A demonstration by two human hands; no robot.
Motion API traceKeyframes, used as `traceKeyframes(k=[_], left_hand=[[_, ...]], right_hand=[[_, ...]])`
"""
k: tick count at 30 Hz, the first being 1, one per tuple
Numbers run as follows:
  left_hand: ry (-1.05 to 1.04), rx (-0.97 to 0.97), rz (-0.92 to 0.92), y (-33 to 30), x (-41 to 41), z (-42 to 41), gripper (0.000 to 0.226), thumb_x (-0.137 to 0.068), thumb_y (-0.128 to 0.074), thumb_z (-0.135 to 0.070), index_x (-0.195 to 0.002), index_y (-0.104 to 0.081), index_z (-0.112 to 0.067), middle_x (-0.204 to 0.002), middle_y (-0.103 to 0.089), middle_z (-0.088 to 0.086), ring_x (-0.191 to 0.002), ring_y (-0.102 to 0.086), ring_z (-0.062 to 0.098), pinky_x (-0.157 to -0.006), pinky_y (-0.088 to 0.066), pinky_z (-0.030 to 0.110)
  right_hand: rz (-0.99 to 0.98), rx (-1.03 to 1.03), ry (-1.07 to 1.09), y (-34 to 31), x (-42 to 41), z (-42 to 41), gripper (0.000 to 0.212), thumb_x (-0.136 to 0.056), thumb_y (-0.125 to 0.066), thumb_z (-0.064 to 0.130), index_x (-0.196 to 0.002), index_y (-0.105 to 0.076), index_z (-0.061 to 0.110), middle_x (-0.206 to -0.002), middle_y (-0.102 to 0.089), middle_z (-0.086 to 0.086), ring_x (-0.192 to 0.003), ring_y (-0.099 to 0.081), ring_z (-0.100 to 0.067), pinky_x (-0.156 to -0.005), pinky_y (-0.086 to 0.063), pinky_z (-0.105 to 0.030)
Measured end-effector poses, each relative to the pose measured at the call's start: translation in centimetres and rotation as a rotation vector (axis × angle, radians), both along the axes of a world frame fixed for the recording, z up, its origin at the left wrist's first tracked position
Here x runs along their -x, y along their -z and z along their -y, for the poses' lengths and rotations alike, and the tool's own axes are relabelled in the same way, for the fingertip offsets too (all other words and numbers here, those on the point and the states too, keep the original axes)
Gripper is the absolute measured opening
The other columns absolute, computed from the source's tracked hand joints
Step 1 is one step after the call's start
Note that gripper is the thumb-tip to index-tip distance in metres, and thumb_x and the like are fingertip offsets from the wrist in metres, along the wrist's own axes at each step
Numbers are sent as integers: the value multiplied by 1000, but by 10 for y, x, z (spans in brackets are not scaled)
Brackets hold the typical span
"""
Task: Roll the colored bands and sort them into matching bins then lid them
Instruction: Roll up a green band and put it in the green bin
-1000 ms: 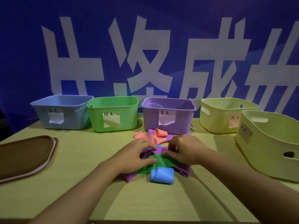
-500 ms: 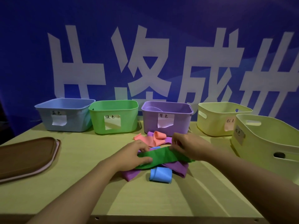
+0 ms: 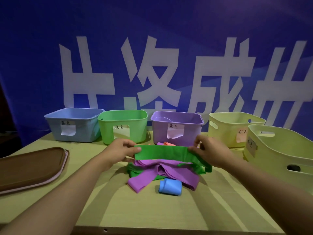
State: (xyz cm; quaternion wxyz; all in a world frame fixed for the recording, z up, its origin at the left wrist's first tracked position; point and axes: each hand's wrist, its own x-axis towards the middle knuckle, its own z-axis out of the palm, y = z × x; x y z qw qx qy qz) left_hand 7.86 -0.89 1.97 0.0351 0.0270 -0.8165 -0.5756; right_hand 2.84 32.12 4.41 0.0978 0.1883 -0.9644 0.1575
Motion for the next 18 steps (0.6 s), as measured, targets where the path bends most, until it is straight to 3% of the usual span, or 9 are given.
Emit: traceKeyframes(k=[3, 6, 8, 11, 15, 18], left_hand=[[-127, -196, -92, -12, 4, -8, 24, -93, -73, -8, -113, -66, 2, -105, -68, 13, -88, -67, 19, -68, -64, 27], [-208, -276, -215, -30, 8, -16, 11, -95, -70, -8, -106, -69, -9, -108, -70, 9, -96, -69, 23, -76, -63, 35], [-211, -267, -278, -44, 7, -23, 7, -97, -68, -12, -102, -71, -16, -107, -73, 6, -100, -70, 23, -86, -61, 40], [-212, -249, -370, -65, 5, -34, 8, -99, -67, -16, -99, -70, -23, -103, -73, 0, -100, -70, 19, -87, -60, 39], [-215, -211, -460, -87, 7, -47, 6, -98, -69, -22, -102, -72, -24, -105, -74, 2, -101, -71, 21, -87, -62, 42], [-169, -148, -489, -96, 5, -54, 7, -97, -71, -23, -104, -73, -23, -105, -71, 0, -102, -70, 21, -81, -63, 37]], right_hand=[[79, 210, -64, 0, -5, 6, 27, -91, -70, 50, -100, -67, 25, -87, -67, 7, -77, -66, -10, -72, -61, -34], [220, 346, -176, -7, -12, 13, 26, -87, -75, 50, -93, -77, 25, -88, -76, 1, -84, -71, -16, -79, -61, -36], [380, 387, -216, -12, -17, 17, 23, -85, -79, 47, -91, -81, 25, -91, -78, 4, -90, -73, -16, -80, -60, -35], [626, 396, -274, -15, -26, 21, 24, -84, -82, 38, -103, -79, 24, -96, -78, 3, -90, -73, -14, -75, -61, -31], [756, 342, -352, -7, -36, 30, 29, -93, -75, 29, -111, -74, 7, -109, -75, -16, -86, -69, -13, -75, -59, -28], [832, 345, -372, 0, -43, 35, 29, -97, -70, 28, -113, -73, 5, -97, -76, -12, -78, -68, -11, -70, -59, -26]])
